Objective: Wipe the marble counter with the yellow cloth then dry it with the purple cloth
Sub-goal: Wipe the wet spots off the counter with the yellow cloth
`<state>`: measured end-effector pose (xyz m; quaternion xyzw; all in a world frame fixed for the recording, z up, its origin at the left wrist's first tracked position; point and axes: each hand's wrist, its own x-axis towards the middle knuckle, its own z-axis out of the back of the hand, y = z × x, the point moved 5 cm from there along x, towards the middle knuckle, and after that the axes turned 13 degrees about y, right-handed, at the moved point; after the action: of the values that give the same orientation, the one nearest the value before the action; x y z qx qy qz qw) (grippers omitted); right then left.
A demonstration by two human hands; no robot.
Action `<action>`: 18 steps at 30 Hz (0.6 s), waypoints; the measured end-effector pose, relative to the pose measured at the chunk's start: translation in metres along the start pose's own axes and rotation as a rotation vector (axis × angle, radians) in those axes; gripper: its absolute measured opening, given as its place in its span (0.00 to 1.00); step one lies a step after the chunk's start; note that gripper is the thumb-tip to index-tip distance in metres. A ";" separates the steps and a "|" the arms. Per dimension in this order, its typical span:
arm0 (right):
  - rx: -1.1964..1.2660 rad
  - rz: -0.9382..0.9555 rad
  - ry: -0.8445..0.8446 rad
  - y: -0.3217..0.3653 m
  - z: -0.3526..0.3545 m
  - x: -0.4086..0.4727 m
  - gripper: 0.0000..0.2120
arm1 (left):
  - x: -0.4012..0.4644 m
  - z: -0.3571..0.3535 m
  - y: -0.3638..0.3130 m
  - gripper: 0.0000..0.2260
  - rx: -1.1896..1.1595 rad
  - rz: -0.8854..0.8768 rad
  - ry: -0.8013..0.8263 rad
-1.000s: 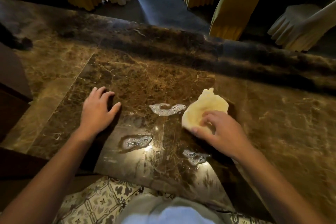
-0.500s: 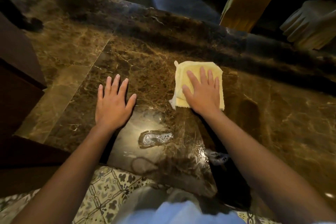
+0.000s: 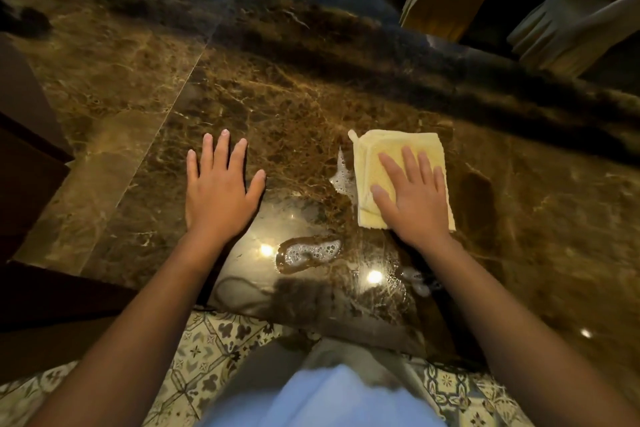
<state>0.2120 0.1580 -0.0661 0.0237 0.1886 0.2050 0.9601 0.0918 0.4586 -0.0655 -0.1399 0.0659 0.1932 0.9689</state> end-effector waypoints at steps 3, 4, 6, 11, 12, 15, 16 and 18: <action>0.079 -0.095 -0.021 0.003 0.021 0.052 0.32 | 0.001 0.000 0.000 0.30 -0.003 0.003 0.007; 0.107 -0.116 -0.027 0.009 0.027 0.065 0.32 | 0.000 0.001 0.000 0.30 0.000 -0.001 0.004; 0.122 -0.116 -0.033 0.027 0.035 0.082 0.30 | 0.001 0.002 0.000 0.29 -0.024 -0.005 -0.004; 0.017 0.169 0.039 0.078 0.011 0.036 0.29 | -0.006 0.008 0.006 0.24 -0.166 -0.049 -0.024; 0.003 0.207 0.038 0.076 0.004 0.019 0.29 | -0.009 0.008 0.010 0.24 -0.159 -0.059 -0.010; -0.029 0.214 0.028 0.033 -0.003 -0.012 0.29 | -0.037 0.004 0.035 0.26 -0.047 0.003 -0.003; -0.032 0.178 0.032 0.013 0.000 -0.013 0.30 | -0.047 0.003 0.042 0.27 -0.025 0.028 -0.002; -0.035 0.091 0.031 -0.020 0.008 -0.005 0.31 | -0.056 0.001 0.048 0.29 -0.004 0.074 0.005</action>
<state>0.2180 0.1375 -0.0595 0.0125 0.1985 0.2521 0.9470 0.0213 0.4815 -0.0664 -0.1397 0.0732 0.2285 0.9607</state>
